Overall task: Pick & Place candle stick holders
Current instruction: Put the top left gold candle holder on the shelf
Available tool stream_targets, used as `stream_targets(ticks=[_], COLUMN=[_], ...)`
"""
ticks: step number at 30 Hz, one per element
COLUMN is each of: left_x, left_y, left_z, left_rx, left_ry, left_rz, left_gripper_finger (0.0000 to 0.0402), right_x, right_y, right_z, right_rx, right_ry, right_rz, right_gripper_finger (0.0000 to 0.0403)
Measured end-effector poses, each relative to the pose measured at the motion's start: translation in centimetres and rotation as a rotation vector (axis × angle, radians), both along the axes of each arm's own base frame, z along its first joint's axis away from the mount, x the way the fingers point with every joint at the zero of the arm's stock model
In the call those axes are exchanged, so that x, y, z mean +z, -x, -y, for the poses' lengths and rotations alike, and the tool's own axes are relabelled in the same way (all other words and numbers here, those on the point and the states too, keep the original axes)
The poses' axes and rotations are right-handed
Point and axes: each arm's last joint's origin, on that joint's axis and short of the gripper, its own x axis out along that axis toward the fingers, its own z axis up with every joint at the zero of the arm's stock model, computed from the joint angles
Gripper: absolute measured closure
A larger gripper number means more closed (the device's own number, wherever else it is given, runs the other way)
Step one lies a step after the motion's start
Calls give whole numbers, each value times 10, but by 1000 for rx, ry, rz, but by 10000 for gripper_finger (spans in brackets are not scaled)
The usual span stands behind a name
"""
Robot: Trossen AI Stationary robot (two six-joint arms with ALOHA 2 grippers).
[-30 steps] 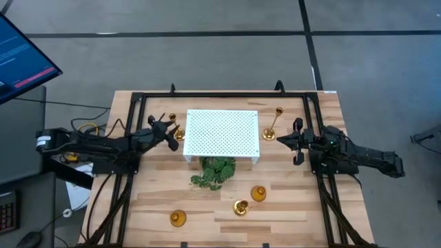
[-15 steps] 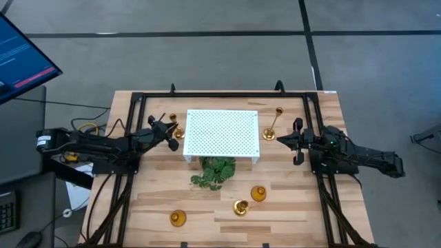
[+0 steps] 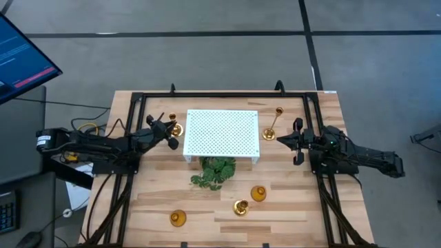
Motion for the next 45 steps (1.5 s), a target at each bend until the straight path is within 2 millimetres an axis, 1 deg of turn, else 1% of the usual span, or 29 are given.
stream_targets(ticks=[3,6,10,17,21,25,27,29,31,34,37,40,45], left_x=[2,14,38,89,126,160,175,183,185,181,173,165,150], left_y=[0,-4,-10,-15,-18,-19,-19,-19,-20,-26,-36,-48,-66], left_z=[-1,-2,-4,0,4,8,10,11,13,15,15,13,3], left_rx=[40,51,87,334,309,208,171,152,120,22,-54,-83,-157], left_ry=[-20,-53,-133,-249,-280,-317,-327,-315,-285,-246,-187,-144,-80], left_rz=[-19,-11,-22,-105,-41,68,118,167,216,251,252,244,226], left_gripper_finger=[373,373,373,373,373,373,373,373,373,373,373,373,373], right_x=[0,0,0,0,0,0,0,0,0,0,0,0,0], right_y=[0,0,0,0,0,0,0,0,0,0,0,0,0], right_z=[0,0,0,0,0,0,0,0,0,0,0,0,0], right_rx=[0,0,0,0,-1,0,0,0,0,0,0,0,0], right_ry=[0,0,0,-2,-1,-1,-1,-1,-1,-1,1,1,1], right_rz=[0,1,0,1,0,1,1,1,1,0,0,0,0], right_gripper_finger=[403,403,403,403,403,403,403,403,403,403,403,403,403])
